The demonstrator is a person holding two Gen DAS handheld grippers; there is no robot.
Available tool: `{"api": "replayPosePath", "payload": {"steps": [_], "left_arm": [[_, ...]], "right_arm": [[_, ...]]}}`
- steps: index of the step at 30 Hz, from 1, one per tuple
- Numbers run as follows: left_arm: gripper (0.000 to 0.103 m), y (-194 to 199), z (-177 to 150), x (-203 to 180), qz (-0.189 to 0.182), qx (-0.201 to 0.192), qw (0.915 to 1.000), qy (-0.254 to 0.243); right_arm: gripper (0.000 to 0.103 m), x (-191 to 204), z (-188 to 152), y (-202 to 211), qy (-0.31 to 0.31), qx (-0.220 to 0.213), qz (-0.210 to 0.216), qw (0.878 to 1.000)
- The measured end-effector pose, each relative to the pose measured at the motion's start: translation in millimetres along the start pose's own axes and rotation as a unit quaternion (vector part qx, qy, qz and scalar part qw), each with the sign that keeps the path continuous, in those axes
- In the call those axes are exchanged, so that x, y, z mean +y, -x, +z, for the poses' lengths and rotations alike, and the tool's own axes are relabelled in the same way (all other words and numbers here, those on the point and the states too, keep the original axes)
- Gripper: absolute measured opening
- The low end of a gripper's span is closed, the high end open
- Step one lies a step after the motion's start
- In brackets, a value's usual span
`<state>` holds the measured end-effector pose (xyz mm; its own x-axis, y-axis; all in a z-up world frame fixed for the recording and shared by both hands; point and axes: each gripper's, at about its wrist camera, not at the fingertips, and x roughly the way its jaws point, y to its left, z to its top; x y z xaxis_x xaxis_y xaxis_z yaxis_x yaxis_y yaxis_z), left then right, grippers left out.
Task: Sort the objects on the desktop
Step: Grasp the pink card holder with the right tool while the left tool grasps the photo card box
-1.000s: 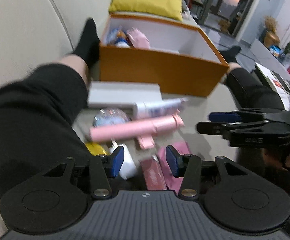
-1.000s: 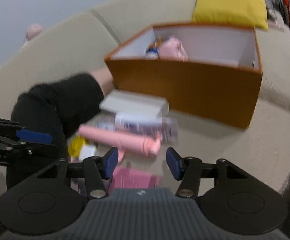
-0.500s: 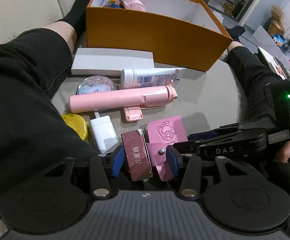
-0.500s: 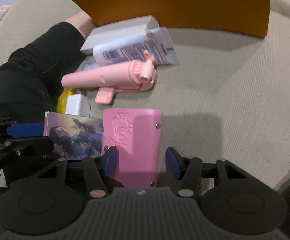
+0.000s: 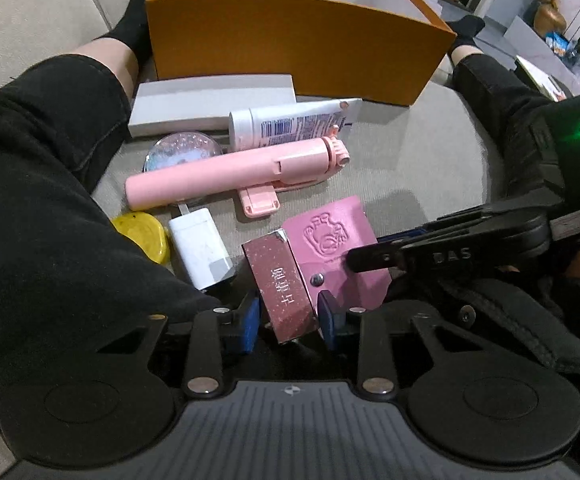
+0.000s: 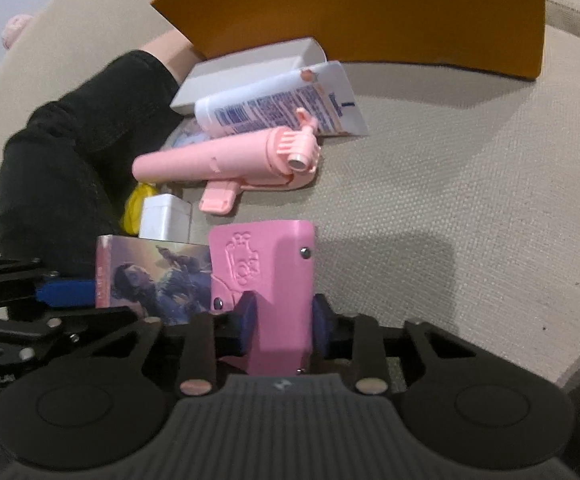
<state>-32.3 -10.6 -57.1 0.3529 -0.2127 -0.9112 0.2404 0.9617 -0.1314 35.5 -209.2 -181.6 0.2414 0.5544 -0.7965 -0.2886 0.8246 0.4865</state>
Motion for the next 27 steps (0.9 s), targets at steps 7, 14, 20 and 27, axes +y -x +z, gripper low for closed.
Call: {"api": "replayPosePath", "payload": {"steps": [7,14,20,27], "left_arm": [[0.026,14,3,1,-0.005,-0.026,0.9996,-0.003],[0.026,24,18,-10,-0.017,-0.035,0.998,-0.05],[0.026,-4,30,-12,-0.038,-0.045,0.9977,-0.034],[0.029,-12,37,-17,-0.049,-0.085,0.9946,-0.033]], "right_arm": [[0.016,24,3,33,0.058,-0.043,-0.011,0.997],[0.015,36,8,64,0.137,-0.094,-0.134,0.977],[0.015,33,11,62,0.135,-0.1,-0.138,0.976],[0.019,37,11,53,0.121,-0.089,-0.116,0.982]]}}
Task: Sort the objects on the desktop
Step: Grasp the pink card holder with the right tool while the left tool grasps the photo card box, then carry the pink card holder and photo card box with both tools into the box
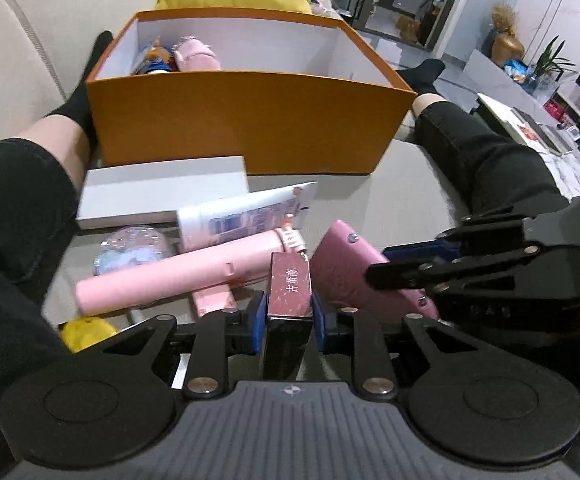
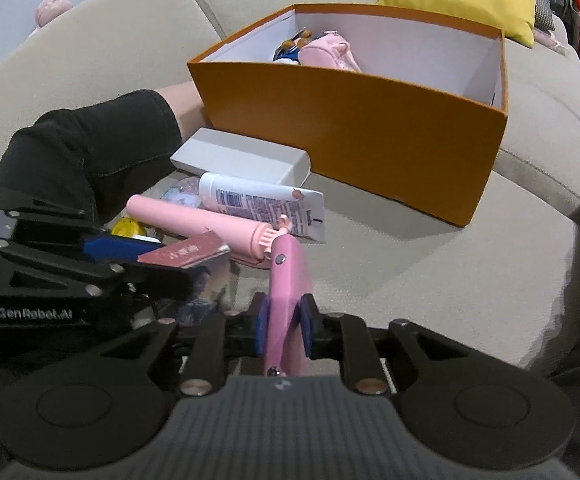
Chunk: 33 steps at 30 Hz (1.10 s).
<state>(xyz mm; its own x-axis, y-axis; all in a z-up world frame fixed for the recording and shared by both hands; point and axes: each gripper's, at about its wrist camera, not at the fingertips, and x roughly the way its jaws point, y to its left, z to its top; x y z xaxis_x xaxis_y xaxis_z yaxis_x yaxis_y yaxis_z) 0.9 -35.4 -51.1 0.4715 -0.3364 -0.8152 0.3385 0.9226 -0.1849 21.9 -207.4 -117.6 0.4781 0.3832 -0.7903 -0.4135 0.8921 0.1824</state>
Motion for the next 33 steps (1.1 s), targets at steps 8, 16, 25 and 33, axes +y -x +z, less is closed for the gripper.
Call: {"api": "replayPosePath", "payload": {"steps": [8,16,25,33], "left_arm": [[0.03,-30,3,-12,0.025,-0.004,0.9996,-0.016],[0.037,-42,3,-26,-0.006,-0.013,0.9986,-0.052],[0.06,-38,-3,-19,0.015,0.006,0.9986,-0.05],[0.037,-50,0,-25,0.017,0.027,0.9976,-0.061]], "right_arm": [[0.021,-8,-3,-2,-0.012,0.008,-0.013,1.0],[0.018,-16,-7,8,-0.033,0.002,-0.035,0.999],[0.019,-20,-8,8,-0.052,0.0,-0.031,0.998],[0.022,-18,-7,7,-0.059,0.005,-0.019,0.998]]}}
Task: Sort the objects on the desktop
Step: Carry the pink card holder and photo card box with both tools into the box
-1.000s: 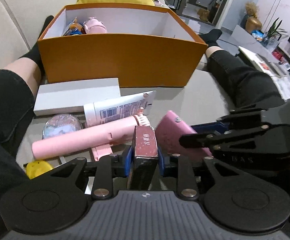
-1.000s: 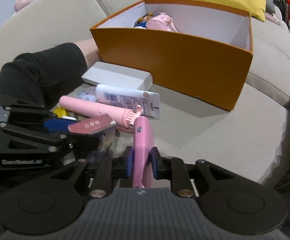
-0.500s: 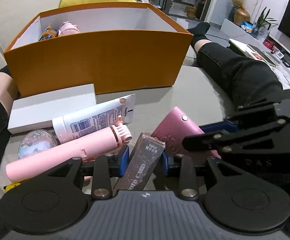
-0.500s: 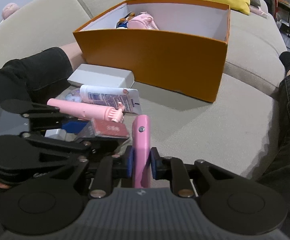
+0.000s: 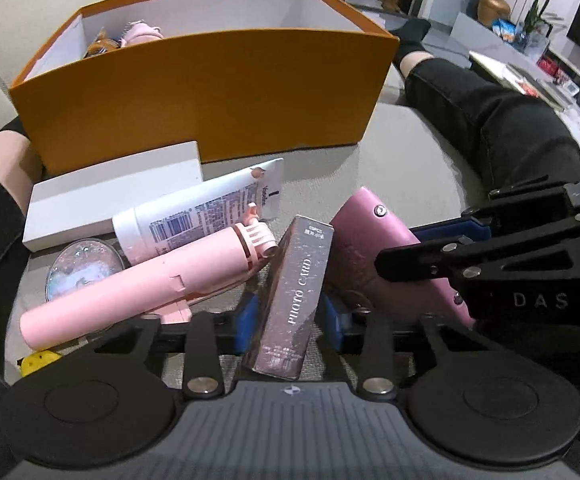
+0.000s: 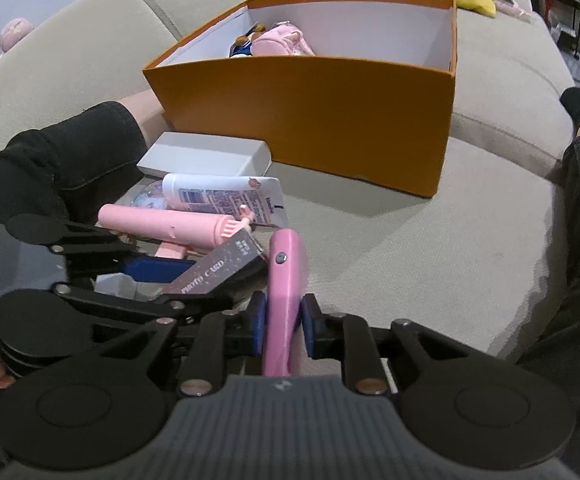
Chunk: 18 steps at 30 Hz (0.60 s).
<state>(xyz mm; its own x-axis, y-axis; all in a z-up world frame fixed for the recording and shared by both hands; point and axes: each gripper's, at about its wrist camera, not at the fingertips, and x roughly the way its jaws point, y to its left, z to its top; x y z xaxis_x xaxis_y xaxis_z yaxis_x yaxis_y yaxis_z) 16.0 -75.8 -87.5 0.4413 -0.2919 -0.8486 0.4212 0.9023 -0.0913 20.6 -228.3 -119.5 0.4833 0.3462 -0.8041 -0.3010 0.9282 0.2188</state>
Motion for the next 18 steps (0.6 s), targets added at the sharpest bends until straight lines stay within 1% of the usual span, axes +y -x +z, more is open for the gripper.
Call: {"api": "replayPosePath", "payload": {"steps": [4,7,9,11,13,18], "left_arm": [[0.034,0,-1,3,-0.002,0.003,0.9999,0.011],[0.032,1,-1,6,-0.006,0.001,0.9997,0.022],[0.028,5,0,6,-0.011,0.0,0.9996,0.028],[0.025,10,1,7,-0.025,-0.003,0.999,0.038],[0.025,17,2,8,-0.037,-0.008,0.9982,0.046],[0.025,40,12,14,-0.054,-0.032,0.9955,0.071]], "right_arm": [[0.025,2,-2,-6,0.005,0.02,0.007,1.0],[0.022,2,-3,-6,0.002,0.015,0.007,1.0],[0.021,1,-3,-4,0.001,0.014,0.007,1.0],[0.02,2,-1,1,0.005,0.009,0.002,1.0],[0.02,3,2,8,0.01,0.001,0.003,1.0],[0.02,9,19,34,0.028,-0.03,0.004,0.999]]}}
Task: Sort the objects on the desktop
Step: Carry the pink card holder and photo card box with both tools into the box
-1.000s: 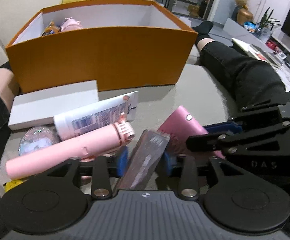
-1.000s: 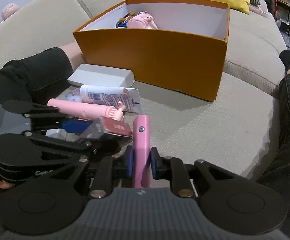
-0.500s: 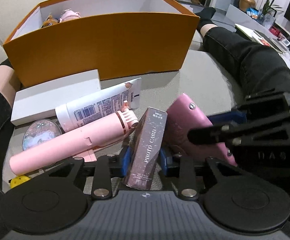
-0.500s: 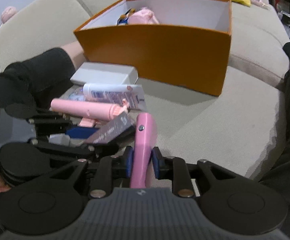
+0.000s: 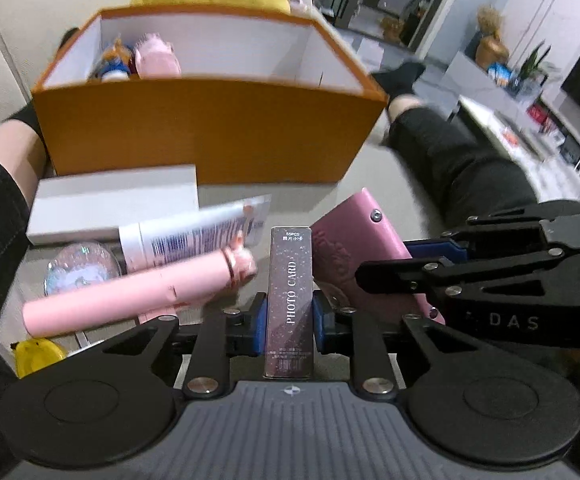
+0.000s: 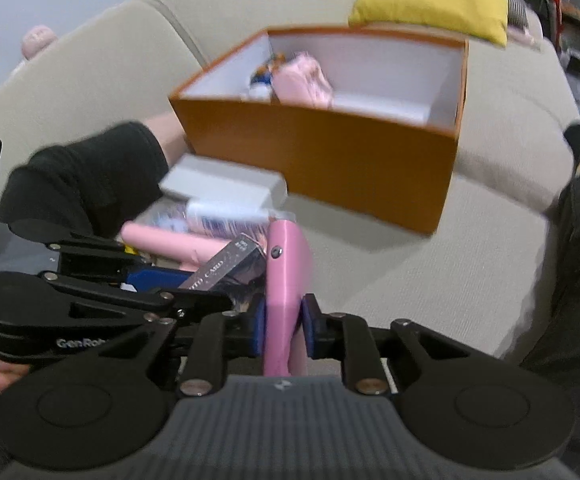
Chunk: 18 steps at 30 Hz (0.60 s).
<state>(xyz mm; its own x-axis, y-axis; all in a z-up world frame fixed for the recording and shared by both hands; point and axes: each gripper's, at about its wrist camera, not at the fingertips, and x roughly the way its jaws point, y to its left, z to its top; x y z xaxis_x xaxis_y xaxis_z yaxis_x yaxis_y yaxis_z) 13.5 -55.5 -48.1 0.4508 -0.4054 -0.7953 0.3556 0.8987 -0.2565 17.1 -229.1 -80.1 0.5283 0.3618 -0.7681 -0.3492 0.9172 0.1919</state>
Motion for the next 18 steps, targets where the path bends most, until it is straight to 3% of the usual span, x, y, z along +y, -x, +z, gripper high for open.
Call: {"api": "replayPosePath", "payload": {"steps": [10,18], "left_arm": [[0.025,40,65,4,0.0,-0.068,0.9976,0.009],[0.025,44,138,15,0.002,-0.099,0.995,0.011]], "right_arm": [[0.02,11,65,36,0.047,-0.082,-0.012,0.995],[0.02,4,133,32,0.052,-0.131,-0.033,0.989]]}}
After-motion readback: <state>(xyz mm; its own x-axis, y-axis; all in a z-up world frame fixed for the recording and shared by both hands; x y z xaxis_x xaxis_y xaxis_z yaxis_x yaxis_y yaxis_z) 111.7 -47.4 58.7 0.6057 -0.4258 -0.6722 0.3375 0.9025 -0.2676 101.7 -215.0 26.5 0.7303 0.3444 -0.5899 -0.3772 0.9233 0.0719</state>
